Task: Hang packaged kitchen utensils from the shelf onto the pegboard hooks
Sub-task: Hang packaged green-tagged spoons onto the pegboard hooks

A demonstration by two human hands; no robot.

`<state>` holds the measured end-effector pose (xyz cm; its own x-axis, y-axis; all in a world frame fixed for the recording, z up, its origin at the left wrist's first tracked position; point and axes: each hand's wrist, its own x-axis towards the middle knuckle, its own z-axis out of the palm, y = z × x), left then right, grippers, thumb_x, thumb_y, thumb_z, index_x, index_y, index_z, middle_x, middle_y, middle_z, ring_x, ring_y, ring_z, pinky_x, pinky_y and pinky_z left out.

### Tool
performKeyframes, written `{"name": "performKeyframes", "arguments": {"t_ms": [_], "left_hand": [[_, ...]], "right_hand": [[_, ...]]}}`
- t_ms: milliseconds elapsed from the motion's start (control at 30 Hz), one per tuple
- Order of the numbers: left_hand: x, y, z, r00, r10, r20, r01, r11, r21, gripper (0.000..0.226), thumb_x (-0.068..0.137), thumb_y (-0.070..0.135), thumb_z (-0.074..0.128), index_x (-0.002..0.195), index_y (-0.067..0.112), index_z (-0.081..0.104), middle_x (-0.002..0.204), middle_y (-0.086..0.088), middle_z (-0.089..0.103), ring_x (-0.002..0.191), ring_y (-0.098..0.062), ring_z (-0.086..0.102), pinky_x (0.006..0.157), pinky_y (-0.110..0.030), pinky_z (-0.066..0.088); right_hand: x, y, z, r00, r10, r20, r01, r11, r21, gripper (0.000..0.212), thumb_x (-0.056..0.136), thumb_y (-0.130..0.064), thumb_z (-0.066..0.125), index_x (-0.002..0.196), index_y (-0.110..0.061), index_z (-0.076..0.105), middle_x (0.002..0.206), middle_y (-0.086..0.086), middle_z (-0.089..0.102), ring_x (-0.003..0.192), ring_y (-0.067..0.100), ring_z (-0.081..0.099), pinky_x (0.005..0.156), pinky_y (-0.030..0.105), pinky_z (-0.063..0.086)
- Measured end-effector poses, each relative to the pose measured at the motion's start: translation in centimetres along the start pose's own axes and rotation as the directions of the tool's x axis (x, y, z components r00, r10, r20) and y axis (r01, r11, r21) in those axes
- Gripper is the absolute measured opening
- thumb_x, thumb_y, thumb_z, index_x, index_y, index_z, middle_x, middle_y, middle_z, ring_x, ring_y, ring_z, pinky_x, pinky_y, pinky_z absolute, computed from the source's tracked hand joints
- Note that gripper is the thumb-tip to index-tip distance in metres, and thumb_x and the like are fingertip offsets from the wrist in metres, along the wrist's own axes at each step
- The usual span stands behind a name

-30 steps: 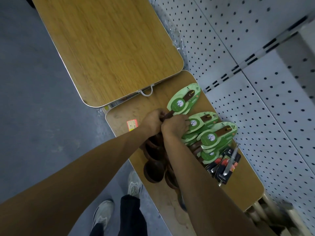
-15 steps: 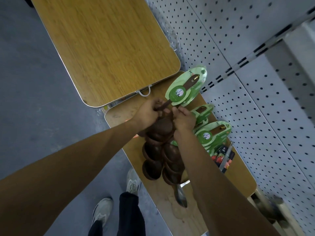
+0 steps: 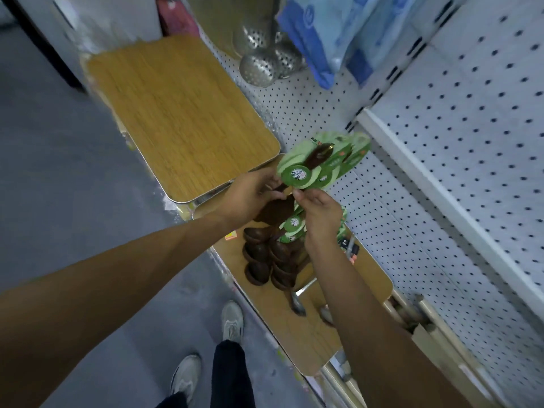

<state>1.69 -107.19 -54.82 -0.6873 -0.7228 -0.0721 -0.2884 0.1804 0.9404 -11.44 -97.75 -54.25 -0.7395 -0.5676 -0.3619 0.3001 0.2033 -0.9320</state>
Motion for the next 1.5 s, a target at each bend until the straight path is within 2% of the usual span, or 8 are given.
{"name": "performKeyframes", "arguments": {"t_ms": [133,333,567,733,867,1167,1367,1500], "left_hand": [[-4.0,5.4,-1.0,0.998,0.004,0.06,-0.001,0.998,-0.058,0.038,0.081,0.021,0.076,0.115,0.027,0.061,0.085,-0.002,0.074,0.092,-0.02,0.072,0.09,-0.048,0.055],[-10.4,13.9,-1.1,0.992,0.043,0.123,-0.041,0.999,-0.018,0.046,0.082,0.007,0.079,0.122,0.016,0.06,0.082,0.008,0.065,0.089,-0.014,0.066,0.092,-0.045,0.056],[-16.3,21.6,0.6,0.954,0.134,0.267,-0.157,0.985,0.07,0.049,0.07,0.065,0.078,0.112,0.045,0.065,0.101,0.015,0.075,0.099,-0.011,0.071,0.091,-0.046,0.057],[-22.6,28.1,3.5,0.93,0.188,0.315,-0.19,0.981,-0.022,0.025,0.079,0.019,0.083,0.099,0.03,0.073,0.094,0.005,0.078,0.091,-0.013,0.074,0.087,-0.036,0.058],[-25.8,30.7,6.6,0.88,0.22,0.421,-0.235,0.972,-0.018,0.025,0.077,0.019,0.085,0.095,0.032,0.074,0.094,0.008,0.078,0.091,-0.011,0.074,0.09,-0.041,0.058],[-31.3,34.8,16.7,0.785,0.234,0.574,-0.265,0.964,-0.032,0.023,0.08,0.005,0.081,0.093,0.021,0.071,0.071,0.014,0.072,0.057,0.004,0.065,0.054,-0.011,0.047],[-33.9,37.5,24.7,0.708,0.287,0.646,-0.335,0.941,-0.051,0.029,0.077,0.007,0.083,0.092,0.029,0.072,0.083,0.023,0.075,0.081,0.008,0.068,0.069,-0.007,0.049],[-35.3,39.0,29.7,0.671,0.3,0.679,-0.339,0.937,-0.079,0.028,0.077,0.014,0.085,0.098,0.027,0.074,0.094,0.014,0.077,0.092,-0.003,0.071,0.084,-0.028,0.057]], "right_hand": [[-5.9,-4.1,-2.5,0.999,-0.042,0.018,0.041,0.999,0.035,0.047,0.07,0.008,0.08,0.114,0.002,0.062,0.086,0.013,0.068,0.081,0.018,0.067,0.086,0.03,0.055],[-15.5,-8.9,-6.7,0.986,-0.169,-0.003,0.168,0.984,-0.054,0.034,0.074,0.01,0.075,0.107,0.008,0.065,0.092,0.018,0.071,0.084,0.022,0.069,0.082,0.037,0.057],[-25.3,-13.8,-12.8,0.949,-0.31,-0.048,0.303,0.946,-0.117,0.021,0.082,0.001,0.073,0.102,-0.005,0.071,0.095,0.009,0.075,0.093,0.024,0.072,0.087,0.038,0.057],[-31.9,-15.6,-18.2,0.937,-0.333,-0.103,0.319,0.939,-0.13,0.022,0.08,0.007,0.072,0.096,-0.009,0.071,0.087,0.0,0.074,0.078,0.005,0.071,0.077,0.024,0.058],[-36.1,-15.2,-23.3,0.917,-0.343,-0.204,0.329,0.939,-0.098,0.024,0.081,0.003,0.074,0.098,-0.013,0.069,0.093,0.004,0.075,0.089,0.019,0.072,0.083,0.035,0.059],[-42.8,-11.9,-35.5,0.888,-0.296,-0.353,0.28,0.955,-0.095,0.022,0.08,0.008,0.072,0.099,-0.003,0.069,0.087,0.002,0.075,0.084,0.014,0.072,0.079,0.031,0.059],[-46.3,-10.5,-43.7,0.876,-0.257,-0.409,0.244,0.966,-0.084,0.02,0.082,0.011,0.069,0.099,0.001,0.068,0.082,-0.001,0.074,0.075,0.005,0.071,0.069,0.022,0.055],[-47.7,-9.8,-48.6,0.868,-0.244,-0.433,0.24,0.969,-0.067,0.026,0.084,0.01,0.067,0.11,0.008,0.065,0.096,0.011,0.071,0.078,0.0,0.07,0.069,0.016,0.053]]}}
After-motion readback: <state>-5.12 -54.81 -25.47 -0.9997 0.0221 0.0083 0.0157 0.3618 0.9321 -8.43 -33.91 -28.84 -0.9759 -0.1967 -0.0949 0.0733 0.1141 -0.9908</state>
